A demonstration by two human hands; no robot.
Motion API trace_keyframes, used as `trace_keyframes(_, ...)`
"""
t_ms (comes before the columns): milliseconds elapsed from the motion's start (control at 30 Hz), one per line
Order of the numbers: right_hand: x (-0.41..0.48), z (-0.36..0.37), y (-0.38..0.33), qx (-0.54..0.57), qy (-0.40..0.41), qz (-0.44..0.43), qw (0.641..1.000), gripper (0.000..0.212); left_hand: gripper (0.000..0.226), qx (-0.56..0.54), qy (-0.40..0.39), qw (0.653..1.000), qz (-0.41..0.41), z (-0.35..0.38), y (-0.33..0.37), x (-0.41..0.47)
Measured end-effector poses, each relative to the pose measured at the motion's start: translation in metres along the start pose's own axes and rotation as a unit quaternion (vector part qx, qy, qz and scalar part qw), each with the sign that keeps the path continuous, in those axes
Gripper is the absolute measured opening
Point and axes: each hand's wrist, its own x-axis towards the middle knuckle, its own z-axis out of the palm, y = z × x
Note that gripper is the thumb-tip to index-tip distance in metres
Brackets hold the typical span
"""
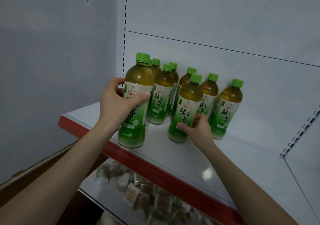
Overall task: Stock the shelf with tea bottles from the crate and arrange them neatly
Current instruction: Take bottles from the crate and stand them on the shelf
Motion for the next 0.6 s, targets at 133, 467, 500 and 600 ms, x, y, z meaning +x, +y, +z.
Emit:
trace_keyframes(133,0.015,0.013,-0.002,-0.014,0.023,0.000,1.000,0.056,0.051,0.002,-0.010,1.000,0.005,-0.001,-0.004,0.005)
trace_keyframes(467,0.036,0.029,-0.004,-0.019,0.041,0.000,0.999,0.055,0.051,-0.004,-0.026,1.000,0.007,-0.003,-0.007,0.010)
trace_keyframes(500,0.036,0.029,-0.004,-0.018,0.038,0.004,0.999,0.056,0.051,-0.008,-0.028,1.000,0.007,-0.003,-0.006,0.011)
trace_keyframes(600,0.030,0.022,-0.008,-0.022,0.023,0.009,0.999,0.062,0.051,-0.019,-0.041,0.999,-0.003,-0.001,-0.004,0.010)
